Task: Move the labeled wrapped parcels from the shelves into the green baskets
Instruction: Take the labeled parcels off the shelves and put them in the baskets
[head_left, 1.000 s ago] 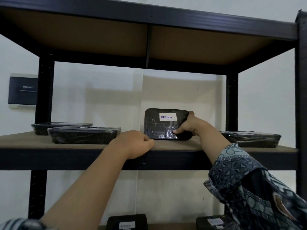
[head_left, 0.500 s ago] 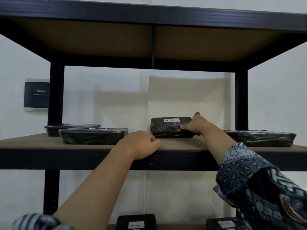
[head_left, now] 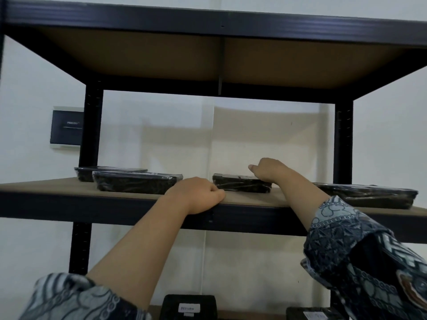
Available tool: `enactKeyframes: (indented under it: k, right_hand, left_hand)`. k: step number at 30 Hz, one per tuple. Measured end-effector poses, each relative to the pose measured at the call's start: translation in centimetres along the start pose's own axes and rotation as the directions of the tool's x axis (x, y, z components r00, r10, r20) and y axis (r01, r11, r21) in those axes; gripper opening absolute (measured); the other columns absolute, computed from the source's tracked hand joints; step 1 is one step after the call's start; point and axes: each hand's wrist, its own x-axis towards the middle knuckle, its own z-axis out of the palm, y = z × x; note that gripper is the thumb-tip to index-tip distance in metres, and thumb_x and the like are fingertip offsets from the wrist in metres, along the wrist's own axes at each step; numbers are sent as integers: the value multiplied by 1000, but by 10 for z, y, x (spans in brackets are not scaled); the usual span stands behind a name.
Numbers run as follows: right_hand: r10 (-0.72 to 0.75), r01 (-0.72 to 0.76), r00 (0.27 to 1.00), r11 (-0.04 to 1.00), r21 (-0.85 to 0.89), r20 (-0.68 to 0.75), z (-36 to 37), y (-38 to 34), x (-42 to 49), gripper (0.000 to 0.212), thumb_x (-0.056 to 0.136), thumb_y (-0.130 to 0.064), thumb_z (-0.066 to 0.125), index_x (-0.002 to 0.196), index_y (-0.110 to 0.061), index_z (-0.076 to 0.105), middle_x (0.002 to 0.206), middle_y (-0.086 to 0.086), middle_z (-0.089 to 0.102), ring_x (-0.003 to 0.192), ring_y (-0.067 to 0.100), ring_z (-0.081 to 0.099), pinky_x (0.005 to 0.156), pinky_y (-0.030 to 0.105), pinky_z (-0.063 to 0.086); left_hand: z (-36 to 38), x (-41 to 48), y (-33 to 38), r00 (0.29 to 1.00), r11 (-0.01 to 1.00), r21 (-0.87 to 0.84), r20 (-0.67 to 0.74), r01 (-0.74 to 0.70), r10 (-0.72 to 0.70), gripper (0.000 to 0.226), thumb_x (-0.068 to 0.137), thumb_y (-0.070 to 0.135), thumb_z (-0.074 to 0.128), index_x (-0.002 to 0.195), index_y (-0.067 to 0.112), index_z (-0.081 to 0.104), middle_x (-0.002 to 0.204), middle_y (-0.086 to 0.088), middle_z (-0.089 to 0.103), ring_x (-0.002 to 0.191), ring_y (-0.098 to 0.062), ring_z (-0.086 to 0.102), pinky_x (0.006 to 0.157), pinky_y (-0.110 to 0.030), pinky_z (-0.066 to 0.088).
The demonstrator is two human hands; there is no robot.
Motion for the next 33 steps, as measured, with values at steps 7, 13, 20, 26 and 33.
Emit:
enactKeyframes:
  k: [7, 13, 20, 26, 33]
  right_hand:
    - [-188, 193, 977, 980, 41, -100, 13, -20, -28, 42, 97, -46, 37, 120, -15, 52, 125, 5, 57, 109, 23, 51, 83, 34, 40]
    - [-229, 238, 967, 968, 80, -111, 9, -52, -70, 48, 98, -47, 33, 129, -13, 49, 134, 8, 53, 119, 26, 49, 91, 35, 39]
    - [-227, 244, 968, 953, 182, -109, 12, -114, -103, 51, 99, -47, 30, 135, -14, 44, 137, 6, 51, 122, 25, 47, 91, 36, 38]
    - [-217, 230, 973, 950, 210, -81, 29, -162, -120, 53, 99, -48, 29, 137, -14, 41, 141, 7, 47, 125, 26, 44, 92, 36, 36]
    - [-180, 190, 982, 955, 227, -62, 47, -192, -120, 54, 98, -51, 27, 136, -16, 42, 139, 10, 46, 124, 28, 46, 89, 36, 35]
  left_hand:
    - [-1, -10, 3, 981, 999, 10, -189, -49, 50, 36, 88, 39, 40, 111, 29, 65, 115, 1, 64, 102, -19, 56, 87, -35, 45]
    - [-16, -29, -11, 917, 988, 106, -371, -111, 143, 42, 92, 37, 43, 130, 21, 53, 131, -1, 55, 115, -20, 52, 90, -34, 41]
    - [-61, -68, -60, 849, 968, 151, -465, -202, 250, 42, 91, 33, 46, 131, 22, 51, 134, 2, 53, 121, -17, 48, 93, -33, 41]
    - [-82, -98, -126, 897, 978, 177, -407, -110, 175, 46, 92, 34, 44, 136, 22, 46, 139, 1, 48, 126, -17, 43, 98, -38, 40]
    - [-83, -113, -188, 934, 990, 142, -353, 0, 51, 52, 96, 34, 36, 145, 16, 29, 148, -4, 36, 135, -18, 31, 104, -41, 34]
